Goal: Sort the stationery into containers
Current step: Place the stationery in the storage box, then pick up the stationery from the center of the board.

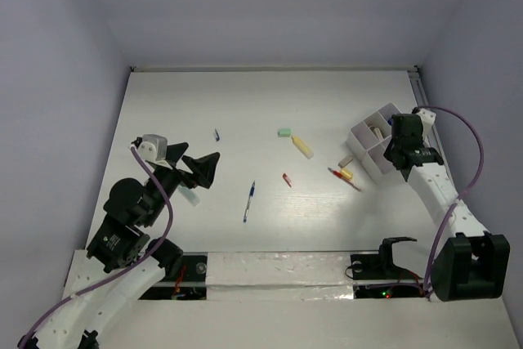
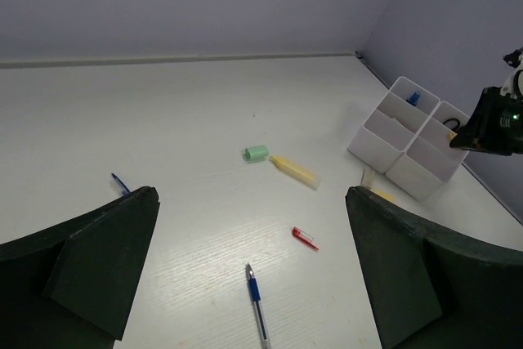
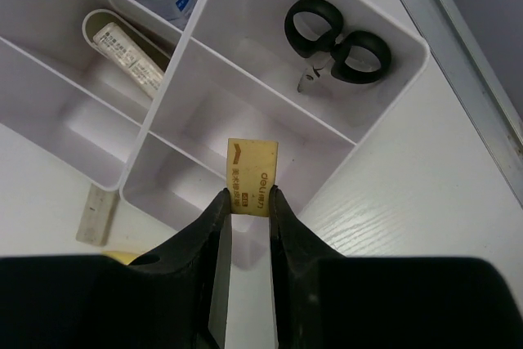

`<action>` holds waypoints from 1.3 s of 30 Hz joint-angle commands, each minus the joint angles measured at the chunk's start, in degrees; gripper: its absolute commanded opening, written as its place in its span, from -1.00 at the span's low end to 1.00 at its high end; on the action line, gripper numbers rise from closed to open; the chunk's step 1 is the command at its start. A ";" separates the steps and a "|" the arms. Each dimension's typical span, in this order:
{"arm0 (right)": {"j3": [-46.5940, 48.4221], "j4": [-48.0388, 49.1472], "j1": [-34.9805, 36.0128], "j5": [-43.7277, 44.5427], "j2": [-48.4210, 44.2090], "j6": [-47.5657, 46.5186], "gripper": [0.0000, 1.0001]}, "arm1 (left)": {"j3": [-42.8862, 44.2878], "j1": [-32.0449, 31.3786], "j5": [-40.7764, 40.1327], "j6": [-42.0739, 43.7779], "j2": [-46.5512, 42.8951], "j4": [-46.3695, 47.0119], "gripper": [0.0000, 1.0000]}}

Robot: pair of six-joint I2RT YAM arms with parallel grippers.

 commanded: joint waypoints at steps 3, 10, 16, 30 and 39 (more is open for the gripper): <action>2.88 4.25 -1.58 -1.38 3.44 -1.46 -0.88 | 0.82 -0.83 -0.43 0.71 0.39 2.01 0.98; 3.58 4.69 -3.51 -1.29 4.50 -1.63 -0.23 | 0.90 -0.83 -0.69 0.71 0.91 1.92 0.98; 4.72 4.60 -3.51 -2.43 3.80 -2.25 0.05 | 0.90 -1.36 -0.87 0.71 1.35 1.92 0.98; 3.32 1.52 14.32 -14.74 -0.51 3.98 0.22 | 0.99 -1.36 -0.87 0.89 2.58 2.10 0.98; -1.87 10.66 17.67 -7.98 7.56 7.69 0.31 | 0.99 -0.83 0.18 0.80 3.20 2.01 0.98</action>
